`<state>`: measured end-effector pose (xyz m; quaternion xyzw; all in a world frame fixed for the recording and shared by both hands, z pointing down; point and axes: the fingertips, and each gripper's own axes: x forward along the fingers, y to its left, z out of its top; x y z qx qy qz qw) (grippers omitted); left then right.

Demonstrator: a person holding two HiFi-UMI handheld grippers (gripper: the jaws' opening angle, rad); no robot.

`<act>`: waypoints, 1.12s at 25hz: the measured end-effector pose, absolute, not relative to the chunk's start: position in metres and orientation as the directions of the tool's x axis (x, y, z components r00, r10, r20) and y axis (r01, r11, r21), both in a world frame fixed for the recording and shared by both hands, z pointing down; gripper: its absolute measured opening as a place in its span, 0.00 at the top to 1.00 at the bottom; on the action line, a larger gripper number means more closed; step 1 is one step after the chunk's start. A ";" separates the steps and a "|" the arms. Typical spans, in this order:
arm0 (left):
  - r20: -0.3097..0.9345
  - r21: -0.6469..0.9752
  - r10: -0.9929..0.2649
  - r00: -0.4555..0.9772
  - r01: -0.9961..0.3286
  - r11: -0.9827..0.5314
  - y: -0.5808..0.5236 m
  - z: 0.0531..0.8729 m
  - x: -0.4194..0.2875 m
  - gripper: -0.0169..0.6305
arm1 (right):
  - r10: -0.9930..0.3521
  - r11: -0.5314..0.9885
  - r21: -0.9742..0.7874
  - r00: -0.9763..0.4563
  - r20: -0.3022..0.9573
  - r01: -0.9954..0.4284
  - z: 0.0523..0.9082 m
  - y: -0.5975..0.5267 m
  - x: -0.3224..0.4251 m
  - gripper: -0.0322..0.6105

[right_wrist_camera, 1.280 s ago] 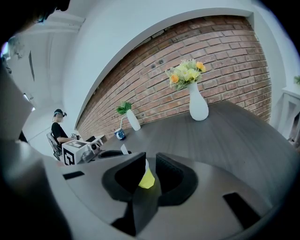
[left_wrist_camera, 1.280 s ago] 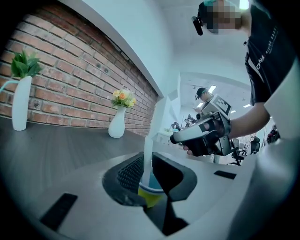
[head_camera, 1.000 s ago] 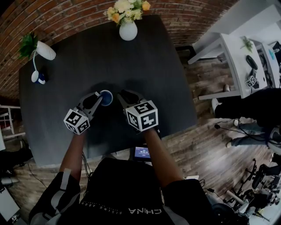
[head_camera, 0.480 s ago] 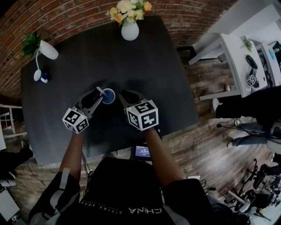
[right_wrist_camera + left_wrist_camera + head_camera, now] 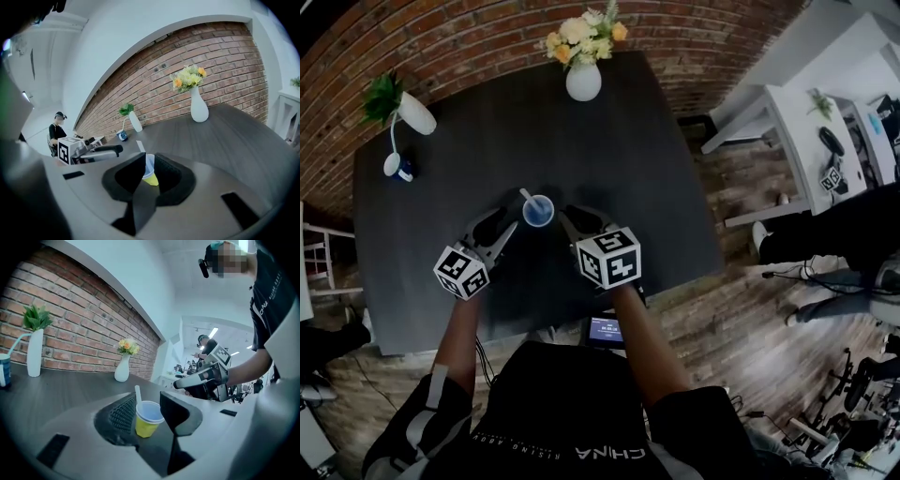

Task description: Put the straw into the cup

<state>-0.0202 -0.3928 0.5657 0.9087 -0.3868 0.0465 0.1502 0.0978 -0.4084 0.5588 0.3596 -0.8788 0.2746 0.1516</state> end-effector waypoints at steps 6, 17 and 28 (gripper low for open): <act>0.213 0.249 -0.659 0.722 -0.692 -0.678 -0.371 0.558 -0.020 0.75 | -0.566 0.593 -0.365 -0.694 0.445 -0.718 0.552 -0.391 0.096 0.87; 0.187 0.278 -0.600 0.777 -0.628 -0.727 -0.335 0.549 -0.018 0.97 | -0.582 0.594 -0.351 -0.688 0.434 -0.724 0.545 -0.364 0.087 0.94; 0.177 0.257 -0.486 0.856 -0.517 -0.816 -0.294 0.528 -0.025 0.97 | -0.633 0.550 -0.316 -0.632 0.447 -0.774 0.538 -0.323 0.067 0.94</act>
